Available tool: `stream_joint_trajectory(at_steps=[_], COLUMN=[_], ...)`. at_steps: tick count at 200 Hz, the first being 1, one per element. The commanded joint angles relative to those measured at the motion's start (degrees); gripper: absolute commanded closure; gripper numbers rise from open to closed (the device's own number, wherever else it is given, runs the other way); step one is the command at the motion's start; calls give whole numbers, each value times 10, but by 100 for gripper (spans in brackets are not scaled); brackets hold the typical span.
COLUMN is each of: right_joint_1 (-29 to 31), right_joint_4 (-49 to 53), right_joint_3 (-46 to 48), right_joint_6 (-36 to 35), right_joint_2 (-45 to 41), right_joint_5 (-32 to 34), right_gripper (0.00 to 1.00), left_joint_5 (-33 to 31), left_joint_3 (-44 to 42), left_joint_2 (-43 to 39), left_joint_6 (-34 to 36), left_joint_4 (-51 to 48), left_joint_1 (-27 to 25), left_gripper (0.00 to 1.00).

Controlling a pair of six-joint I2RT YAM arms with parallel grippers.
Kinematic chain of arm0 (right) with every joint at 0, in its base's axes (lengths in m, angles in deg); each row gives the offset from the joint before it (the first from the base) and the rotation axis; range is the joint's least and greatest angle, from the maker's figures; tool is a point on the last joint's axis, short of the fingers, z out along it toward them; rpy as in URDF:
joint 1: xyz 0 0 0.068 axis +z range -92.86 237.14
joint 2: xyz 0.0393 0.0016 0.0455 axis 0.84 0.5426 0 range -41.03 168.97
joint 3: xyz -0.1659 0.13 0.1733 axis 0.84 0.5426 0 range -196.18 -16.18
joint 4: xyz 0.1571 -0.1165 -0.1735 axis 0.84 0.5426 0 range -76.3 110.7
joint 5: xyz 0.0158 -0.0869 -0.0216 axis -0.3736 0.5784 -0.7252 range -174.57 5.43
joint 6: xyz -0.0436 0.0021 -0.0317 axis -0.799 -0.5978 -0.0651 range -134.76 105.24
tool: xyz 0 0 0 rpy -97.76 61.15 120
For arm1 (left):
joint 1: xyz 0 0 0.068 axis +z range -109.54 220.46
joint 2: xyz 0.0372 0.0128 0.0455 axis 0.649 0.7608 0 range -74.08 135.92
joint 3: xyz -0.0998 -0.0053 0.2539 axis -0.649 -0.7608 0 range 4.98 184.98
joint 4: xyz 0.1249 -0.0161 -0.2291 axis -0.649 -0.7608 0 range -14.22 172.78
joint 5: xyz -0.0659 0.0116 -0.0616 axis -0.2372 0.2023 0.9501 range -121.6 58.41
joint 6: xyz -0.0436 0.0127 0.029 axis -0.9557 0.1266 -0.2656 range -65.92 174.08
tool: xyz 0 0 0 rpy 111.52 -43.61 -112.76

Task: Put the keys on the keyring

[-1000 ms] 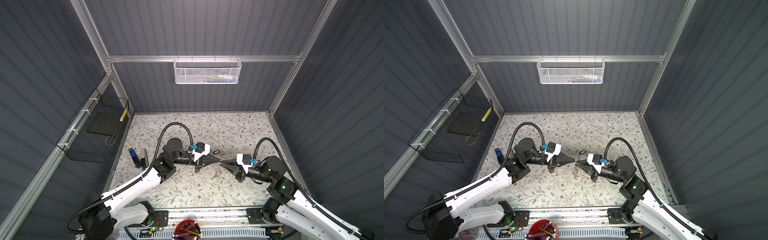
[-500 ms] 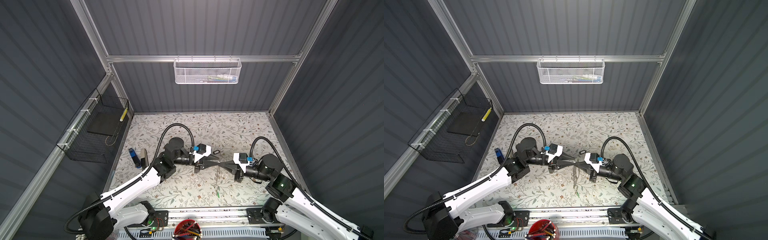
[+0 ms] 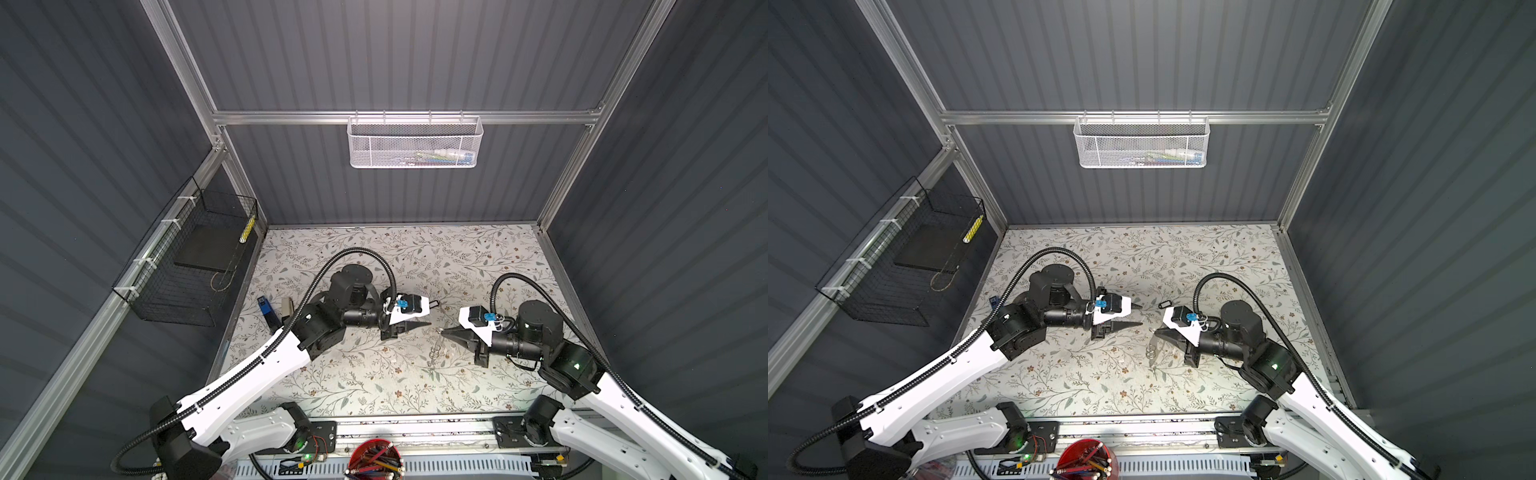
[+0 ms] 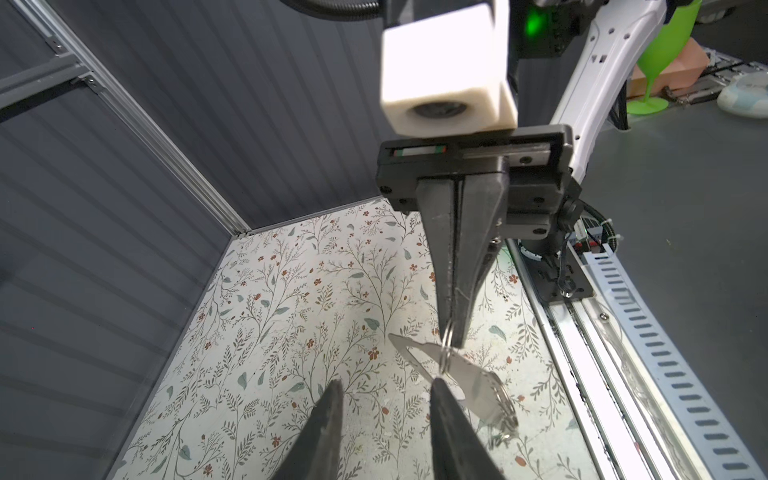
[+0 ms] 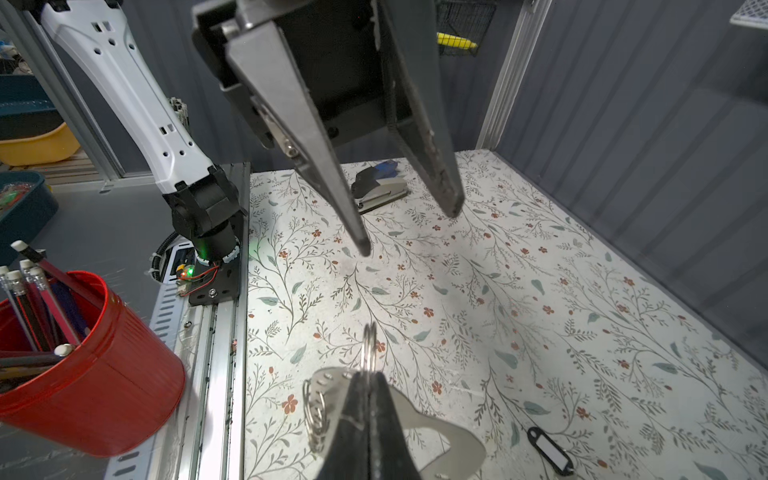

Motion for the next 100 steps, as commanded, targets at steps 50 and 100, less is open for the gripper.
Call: stream_joint_trajectory(at_steps=[50, 100], right_joint_1=[2, 2], right_joint_4=[17, 11], right_joint_3=[-28, -30], right_joint_6=[-10, -7], right_joint_2=[16, 22], right_joint_5=[-9, -16], right_gripper=[100, 100], left_joint_5=[-61, -84], left_joint_3=[50, 64], left_joint_2=[28, 48], left_joint_6=[56, 69], left_joint_4=[-85, -105], left_joint_1=[-48, -66], left_gripper=[64, 68])
